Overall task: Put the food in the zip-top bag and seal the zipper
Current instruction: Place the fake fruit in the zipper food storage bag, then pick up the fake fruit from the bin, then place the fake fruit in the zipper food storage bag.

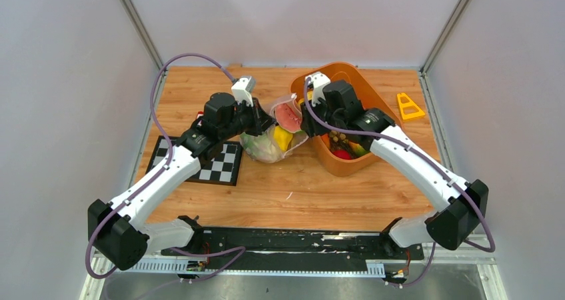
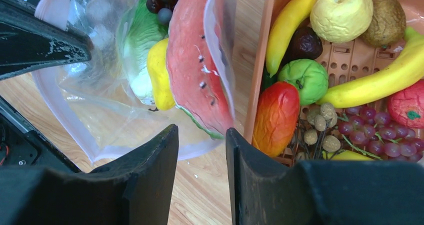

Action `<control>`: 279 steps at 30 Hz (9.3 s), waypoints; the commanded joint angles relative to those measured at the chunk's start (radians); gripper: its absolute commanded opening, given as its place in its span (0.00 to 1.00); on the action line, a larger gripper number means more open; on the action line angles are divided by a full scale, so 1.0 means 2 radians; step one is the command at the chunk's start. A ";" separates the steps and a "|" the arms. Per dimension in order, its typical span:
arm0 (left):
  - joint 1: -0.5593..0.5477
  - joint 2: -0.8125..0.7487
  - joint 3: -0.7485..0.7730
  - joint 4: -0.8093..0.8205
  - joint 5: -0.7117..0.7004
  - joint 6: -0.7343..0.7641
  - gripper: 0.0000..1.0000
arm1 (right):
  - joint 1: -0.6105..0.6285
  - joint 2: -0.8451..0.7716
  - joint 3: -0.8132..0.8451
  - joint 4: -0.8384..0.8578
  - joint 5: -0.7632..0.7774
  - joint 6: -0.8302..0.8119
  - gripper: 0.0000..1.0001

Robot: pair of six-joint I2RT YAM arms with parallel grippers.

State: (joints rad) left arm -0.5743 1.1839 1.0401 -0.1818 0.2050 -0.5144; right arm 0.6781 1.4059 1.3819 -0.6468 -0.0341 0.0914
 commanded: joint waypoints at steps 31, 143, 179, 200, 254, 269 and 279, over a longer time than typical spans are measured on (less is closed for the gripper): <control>0.000 -0.002 0.002 0.027 0.009 -0.003 0.00 | -0.019 -0.042 -0.040 0.064 0.029 0.036 0.33; 0.000 -0.023 -0.006 0.021 -0.013 -0.006 0.00 | -0.215 0.096 -0.099 0.165 -0.024 0.175 0.64; 0.000 -0.016 -0.008 0.027 -0.013 -0.005 0.00 | -0.214 0.034 -0.150 0.241 0.004 0.136 0.07; 0.000 -0.010 -0.001 0.028 -0.007 -0.007 0.00 | -0.211 -0.094 -0.171 0.307 -0.410 0.153 0.11; -0.002 0.004 0.003 0.040 0.052 0.000 0.00 | -0.041 0.110 0.112 -0.003 -0.155 0.129 0.12; -0.001 -0.014 -0.006 0.039 0.014 -0.005 0.00 | -0.012 0.039 0.051 0.076 -0.133 0.086 0.64; -0.001 -0.022 -0.006 0.026 -0.012 0.001 0.00 | -0.049 -0.111 -0.070 0.150 -0.054 0.079 0.57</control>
State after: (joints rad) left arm -0.5743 1.1839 1.0214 -0.1528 0.2237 -0.5282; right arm 0.6178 1.2697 1.3174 -0.4400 -0.2680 0.2592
